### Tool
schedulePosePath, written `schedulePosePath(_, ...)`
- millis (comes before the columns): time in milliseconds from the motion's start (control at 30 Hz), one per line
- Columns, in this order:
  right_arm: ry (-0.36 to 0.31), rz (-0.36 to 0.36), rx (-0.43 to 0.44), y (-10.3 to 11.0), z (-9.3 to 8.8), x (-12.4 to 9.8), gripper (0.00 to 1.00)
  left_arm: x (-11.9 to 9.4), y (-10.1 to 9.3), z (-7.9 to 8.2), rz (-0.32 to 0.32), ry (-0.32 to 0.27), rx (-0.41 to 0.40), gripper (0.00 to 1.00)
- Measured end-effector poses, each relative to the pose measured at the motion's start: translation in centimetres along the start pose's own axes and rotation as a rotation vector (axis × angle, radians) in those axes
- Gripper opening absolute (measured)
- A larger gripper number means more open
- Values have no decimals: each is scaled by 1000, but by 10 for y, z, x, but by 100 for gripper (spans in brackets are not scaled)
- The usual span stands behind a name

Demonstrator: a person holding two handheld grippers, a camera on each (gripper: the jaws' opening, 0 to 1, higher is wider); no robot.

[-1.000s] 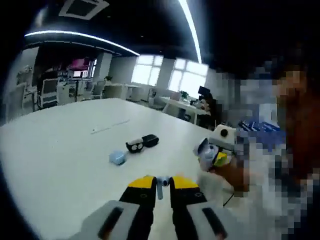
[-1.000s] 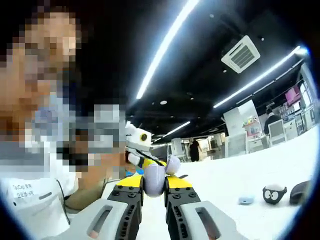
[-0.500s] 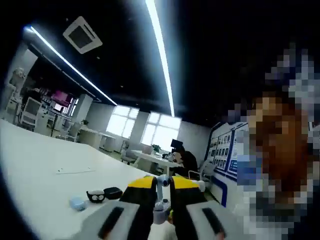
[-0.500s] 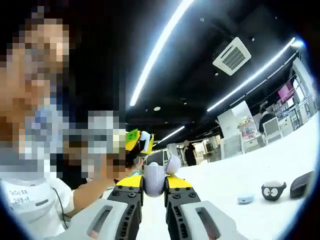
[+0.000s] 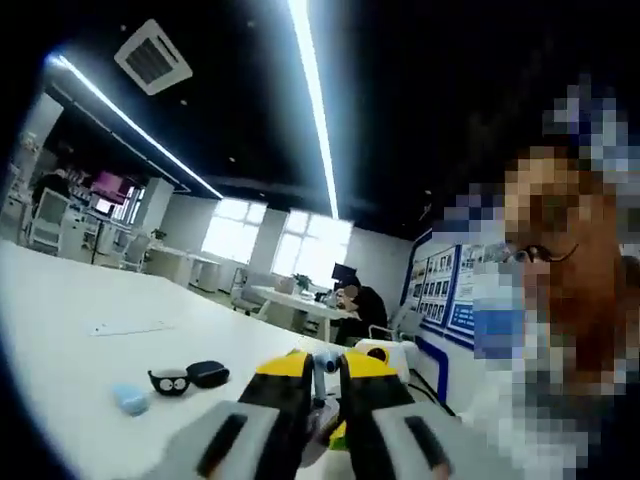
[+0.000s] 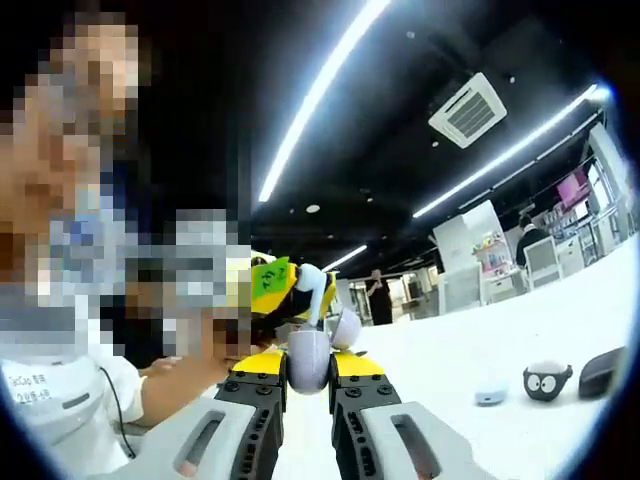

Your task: Pick up the earbuds from the table and place the earbuds into the earbud case

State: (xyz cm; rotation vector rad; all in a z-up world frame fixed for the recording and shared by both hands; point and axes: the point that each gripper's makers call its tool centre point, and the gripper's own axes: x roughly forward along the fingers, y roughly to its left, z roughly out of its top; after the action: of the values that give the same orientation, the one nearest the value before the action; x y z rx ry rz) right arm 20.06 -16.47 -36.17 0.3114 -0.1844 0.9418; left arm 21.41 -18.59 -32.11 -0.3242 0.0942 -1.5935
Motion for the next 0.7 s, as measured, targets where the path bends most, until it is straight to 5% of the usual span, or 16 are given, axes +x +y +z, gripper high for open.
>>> schedulePosePath(700, -17, -2, 21, 1, 3, 0, 15, -8, 10, 5, 11, 20, 63, 13)
